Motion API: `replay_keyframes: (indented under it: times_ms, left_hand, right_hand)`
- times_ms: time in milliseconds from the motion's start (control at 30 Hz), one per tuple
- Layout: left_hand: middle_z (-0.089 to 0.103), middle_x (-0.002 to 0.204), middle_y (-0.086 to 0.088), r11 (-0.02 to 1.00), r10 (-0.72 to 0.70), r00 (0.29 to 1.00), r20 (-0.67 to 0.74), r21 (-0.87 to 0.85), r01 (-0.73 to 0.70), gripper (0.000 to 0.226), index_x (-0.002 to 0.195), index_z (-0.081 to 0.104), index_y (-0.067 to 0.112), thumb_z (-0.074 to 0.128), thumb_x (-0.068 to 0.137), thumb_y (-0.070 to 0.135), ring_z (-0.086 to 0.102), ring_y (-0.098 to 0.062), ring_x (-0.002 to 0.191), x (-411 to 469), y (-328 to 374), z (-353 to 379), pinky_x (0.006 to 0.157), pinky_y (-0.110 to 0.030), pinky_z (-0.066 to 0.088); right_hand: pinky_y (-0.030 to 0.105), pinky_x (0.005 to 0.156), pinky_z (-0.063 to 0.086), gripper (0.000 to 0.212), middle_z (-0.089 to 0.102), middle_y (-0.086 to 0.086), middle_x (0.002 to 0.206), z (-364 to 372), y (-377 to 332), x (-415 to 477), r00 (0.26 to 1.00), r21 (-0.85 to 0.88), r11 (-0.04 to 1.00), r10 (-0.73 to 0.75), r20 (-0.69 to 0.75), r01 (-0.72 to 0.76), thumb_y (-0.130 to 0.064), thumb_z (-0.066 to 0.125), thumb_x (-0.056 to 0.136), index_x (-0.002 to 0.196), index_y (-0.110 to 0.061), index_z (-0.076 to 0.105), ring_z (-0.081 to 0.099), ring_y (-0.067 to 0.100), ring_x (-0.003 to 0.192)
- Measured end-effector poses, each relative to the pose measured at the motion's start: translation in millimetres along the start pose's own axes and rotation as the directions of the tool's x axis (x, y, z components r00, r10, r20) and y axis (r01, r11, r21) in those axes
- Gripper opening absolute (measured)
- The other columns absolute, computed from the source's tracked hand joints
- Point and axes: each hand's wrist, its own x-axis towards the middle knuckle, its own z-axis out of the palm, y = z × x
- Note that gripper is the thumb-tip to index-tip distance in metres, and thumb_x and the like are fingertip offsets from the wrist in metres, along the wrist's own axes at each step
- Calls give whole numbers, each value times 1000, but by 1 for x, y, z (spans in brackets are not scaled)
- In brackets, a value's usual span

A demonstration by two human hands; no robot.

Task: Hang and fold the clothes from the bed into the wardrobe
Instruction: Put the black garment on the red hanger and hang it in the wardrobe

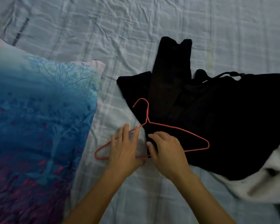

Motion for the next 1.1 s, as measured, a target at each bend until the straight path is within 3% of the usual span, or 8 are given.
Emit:
replay_keyframes:
  times_ms: [133, 267, 400, 600, 733, 900, 1000, 1100]
  left_hand:
    - [28, 151, -21, 999, 30, 999, -35, 20, -29, 133, 150, 6, 20, 75, 47, 69, 27, -35, 140, 19, -8, 30, 105, -57, 32]
    - [44, 142, -14, 997, 64, 996, -63, -32, -66, 132, 148, 14, 9, 81, 48, 63, 41, -31, 133, 27, -9, 41, 105, -52, 37]
    - [53, 131, -11, 992, 99, 987, -127, -62, -108, 116, 141, 36, 2, 87, 48, 49, 52, -25, 120, 23, -8, 35, 100, -48, 43]
    - [51, 131, -9, 984, 140, 960, -241, -78, -163, 105, 141, 33, 6, 86, 54, 33, 45, -23, 123, 7, 5, 7, 102, -47, 41]
    - [46, 129, -10, 970, 210, 940, -269, -64, -235, 111, 145, 27, 7, 87, 55, 33, 44, -25, 122, -5, 27, -22, 101, -49, 43]
    - [39, 133, -12, 946, 284, 912, -297, -67, -316, 125, 148, 18, 7, 88, 49, 37, 36, -28, 129, -21, 62, -50, 104, -53, 35]
    - [35, 139, -14, 932, 345, 912, -223, -35, -361, 139, 152, 3, 12, 83, 46, 53, 30, -29, 134, -22, 84, -65, 107, -56, 27]
    - [22, 147, -10, 933, 334, 922, -195, -69, -352, 122, 150, -11, 18, 67, 67, 60, 21, -23, 138, -10, 102, -85, 114, -48, 12]
  right_hand:
    - [35, 94, 45, 32, 66, -1, 111, 20, 11, 5, 1000, -24, 999, 24, 7, -24, -30, 50, 89, 113, -16, 67, 60, 18, 108]
    - [37, 99, 45, 33, 64, -1, 119, 29, 18, 7, 999, 10, 999, 43, 5, -43, -29, 49, 91, 119, -17, 64, 56, 19, 116]
    - [40, 105, 41, 34, 59, 2, 128, 25, 16, 10, 993, 28, 997, 79, -88, -77, -23, 56, 92, 125, -15, 60, 46, 22, 128]
    - [41, 113, 28, 41, 54, 6, 134, -7, 7, 14, 957, 7, 994, 110, -268, -112, -28, 49, 94, 131, -10, 52, 34, 23, 137]
    - [44, 111, 30, 40, 66, 2, 116, -37, 5, 12, 944, -47, 987, 135, -301, -156, -37, 42, 95, 120, -12, 61, 52, 21, 123]
    - [38, 95, 44, 14, 61, -12, 72, -89, 9, -2, 909, 120, 975, 219, -356, -188, -31, 57, 93, 82, -24, 63, 53, 4, 69]
    - [41, 88, 49, 8, 66, -10, 73, -114, 23, -16, 869, 136, 969, 246, -430, -208, -24, 62, 90, 86, -21, 68, 58, 7, 68]
    - [43, 81, 53, 7, 69, -8, 75, -139, 46, -29, 819, 148, 958, 286, -498, -244, -14, 65, 88, 90, -18, 70, 60, 11, 69]
